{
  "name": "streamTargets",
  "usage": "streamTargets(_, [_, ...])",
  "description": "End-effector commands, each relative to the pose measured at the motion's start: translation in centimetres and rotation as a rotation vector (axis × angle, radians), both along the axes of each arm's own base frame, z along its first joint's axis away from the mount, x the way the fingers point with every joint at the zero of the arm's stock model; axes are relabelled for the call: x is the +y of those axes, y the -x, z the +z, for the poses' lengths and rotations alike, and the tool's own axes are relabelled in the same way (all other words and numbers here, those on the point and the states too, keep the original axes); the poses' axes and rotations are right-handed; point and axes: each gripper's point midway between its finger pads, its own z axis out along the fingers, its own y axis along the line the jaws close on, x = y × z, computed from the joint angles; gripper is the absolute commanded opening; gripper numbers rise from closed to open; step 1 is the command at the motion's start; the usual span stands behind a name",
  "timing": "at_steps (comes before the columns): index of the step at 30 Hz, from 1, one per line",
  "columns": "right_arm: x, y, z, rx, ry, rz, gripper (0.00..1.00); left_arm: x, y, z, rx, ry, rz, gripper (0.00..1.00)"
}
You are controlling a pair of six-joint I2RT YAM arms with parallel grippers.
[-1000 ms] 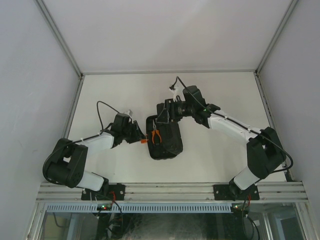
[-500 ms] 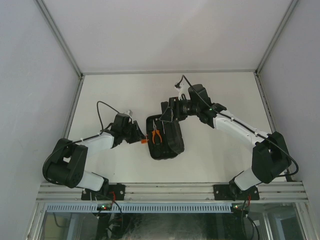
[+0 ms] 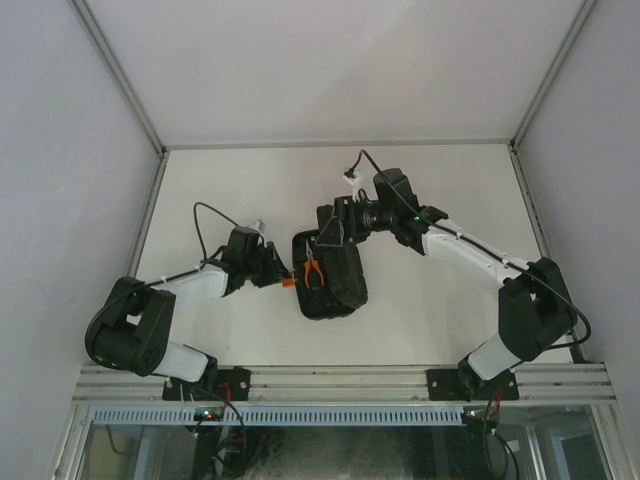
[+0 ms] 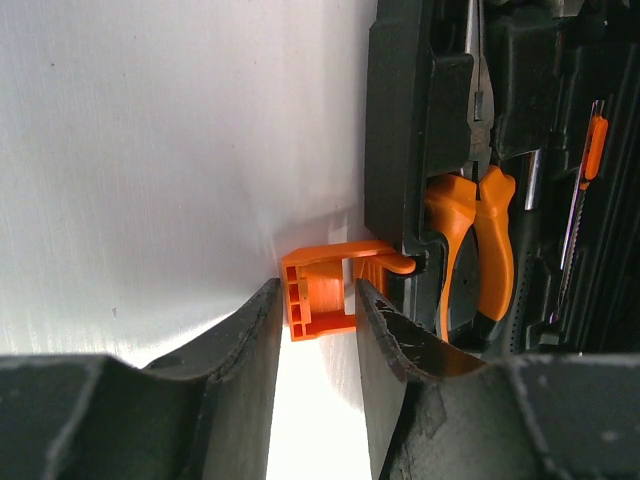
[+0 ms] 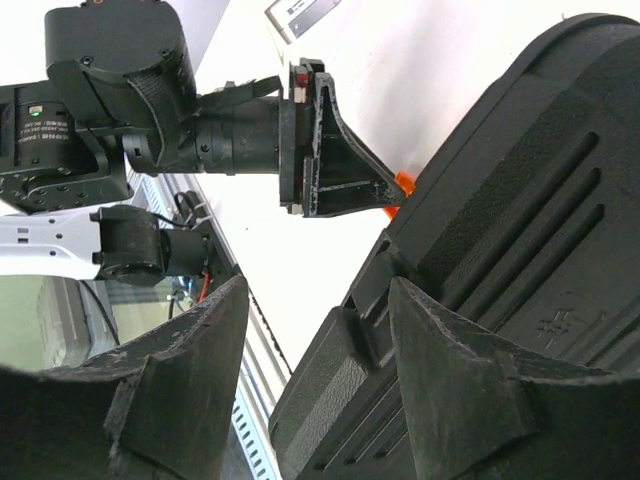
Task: Sort the tools into containers
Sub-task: Close the storage box at the center of the board.
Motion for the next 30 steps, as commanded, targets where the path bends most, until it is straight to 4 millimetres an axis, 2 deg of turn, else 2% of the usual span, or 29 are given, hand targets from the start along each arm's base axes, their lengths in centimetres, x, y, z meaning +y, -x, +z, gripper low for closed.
streamTargets(1, [1.3, 0.5, 2.6, -0.048, -0.068, 0.084, 0.58, -0.1, -0.1, 0.5, 0.001, -0.008, -0.005, 0.40])
streamTargets(6, [1.9, 0.8, 5.5, -0.088, -0.157, 0.133, 0.58, 0.0, -0.1, 0.5, 0.000, -0.012, -0.001, 0.40])
streamTargets(9, [1.3, 0.1, 5.9, -0.119, -0.133, 0.073, 0.58, 0.1, 0.0, 0.5, -0.001, -0.012, 0.001, 0.40])
streamTargets(12, [-0.9, -2.1, 4.3, -0.160, -0.001, -0.089, 0.60, 0.2, 0.1, 0.5, -0.003, -0.015, 0.004, 0.40])
streamTargets(15, [-3.2, -3.0, 2.7, -0.182, 0.083, -0.195, 0.62, 0.3, 0.1, 0.6, -0.006, -0.019, 0.007, 0.40])
streamTargets(20, [-6.1, -3.5, 0.4, -0.211, 0.169, -0.309, 0.83, 0.4, -0.1, 1.1, -0.021, -0.019, 0.012, 0.40])
streamTargets(24, [-6.3, -2.9, -1.8, -0.168, 0.212, -0.300, 0.89, 0.3, -0.3, 1.9, -0.044, -0.008, 0.012, 0.41])
streamTargets(30, [-5.0, -2.2, -4.6, -0.100, 0.234, -0.259, 0.91, 0.3, -0.7, 4.1, -0.103, 0.010, 0.018, 0.46])
